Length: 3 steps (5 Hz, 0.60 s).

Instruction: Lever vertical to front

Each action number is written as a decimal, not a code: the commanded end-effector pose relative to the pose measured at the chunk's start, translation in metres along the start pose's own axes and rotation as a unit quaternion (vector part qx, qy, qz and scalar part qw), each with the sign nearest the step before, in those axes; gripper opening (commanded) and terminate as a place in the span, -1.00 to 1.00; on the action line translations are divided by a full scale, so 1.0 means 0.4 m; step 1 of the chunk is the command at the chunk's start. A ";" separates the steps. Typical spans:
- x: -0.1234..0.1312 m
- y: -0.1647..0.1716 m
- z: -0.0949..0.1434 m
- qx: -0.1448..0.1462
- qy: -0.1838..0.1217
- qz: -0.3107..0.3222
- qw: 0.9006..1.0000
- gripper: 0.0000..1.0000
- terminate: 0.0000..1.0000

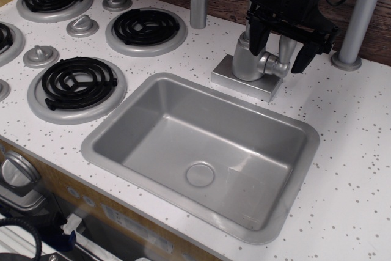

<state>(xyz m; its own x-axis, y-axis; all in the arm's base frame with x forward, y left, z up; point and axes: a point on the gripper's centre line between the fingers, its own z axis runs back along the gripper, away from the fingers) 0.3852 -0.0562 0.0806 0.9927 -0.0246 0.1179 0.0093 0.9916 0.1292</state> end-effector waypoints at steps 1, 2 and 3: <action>0.000 0.000 0.000 0.000 0.000 0.000 1.000 1.00 -1.00; 0.018 -0.004 0.009 -0.016 -0.028 -0.003 0.999 1.00 -1.00; 0.037 -0.005 0.025 -0.018 -0.075 -0.015 0.997 1.00 -1.00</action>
<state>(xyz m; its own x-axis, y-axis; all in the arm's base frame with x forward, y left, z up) 0.3983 -0.0592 0.0601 0.9728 -0.0800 0.2172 0.0543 0.9910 0.1221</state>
